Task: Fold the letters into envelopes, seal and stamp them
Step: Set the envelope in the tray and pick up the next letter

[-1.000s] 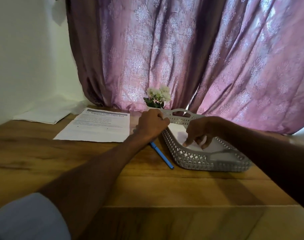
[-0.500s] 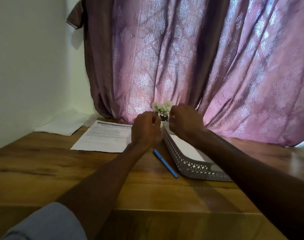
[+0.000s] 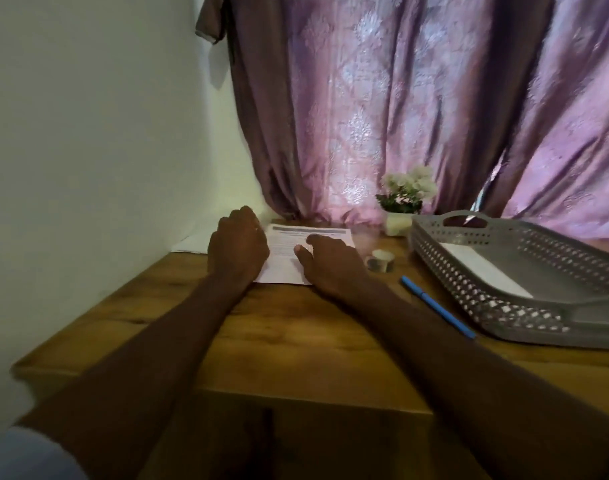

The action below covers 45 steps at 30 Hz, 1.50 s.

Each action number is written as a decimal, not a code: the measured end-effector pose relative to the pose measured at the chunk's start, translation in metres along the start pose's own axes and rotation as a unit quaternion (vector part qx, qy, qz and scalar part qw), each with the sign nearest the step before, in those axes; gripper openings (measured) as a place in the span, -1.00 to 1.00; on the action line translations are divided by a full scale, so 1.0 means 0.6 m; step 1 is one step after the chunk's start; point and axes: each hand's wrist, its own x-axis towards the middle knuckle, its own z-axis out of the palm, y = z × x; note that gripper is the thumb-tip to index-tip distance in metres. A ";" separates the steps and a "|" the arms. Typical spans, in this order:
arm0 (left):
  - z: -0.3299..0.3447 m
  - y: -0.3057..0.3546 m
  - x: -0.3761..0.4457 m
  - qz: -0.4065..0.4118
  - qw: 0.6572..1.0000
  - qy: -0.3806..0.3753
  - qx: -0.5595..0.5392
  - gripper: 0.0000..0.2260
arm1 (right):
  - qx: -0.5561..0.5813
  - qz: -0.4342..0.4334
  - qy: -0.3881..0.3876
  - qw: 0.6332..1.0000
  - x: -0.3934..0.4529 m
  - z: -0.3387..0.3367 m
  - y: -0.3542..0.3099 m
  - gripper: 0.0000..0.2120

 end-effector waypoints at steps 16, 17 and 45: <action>0.049 -0.029 0.020 -0.001 0.970 -0.153 0.189 -0.43 | -0.055 0.038 0.139 0.988 0.001 -0.085 0.076 -0.68; 0.048 -0.029 0.020 0.000 0.970 -0.154 0.190 -0.43 | -0.068 0.054 0.134 0.987 -0.001 -0.090 0.088 -0.71; 0.015 0.000 -0.003 -0.001 0.995 -0.098 0.025 -0.79 | -0.023 -0.020 0.024 0.999 -0.002 -0.019 0.048 -0.75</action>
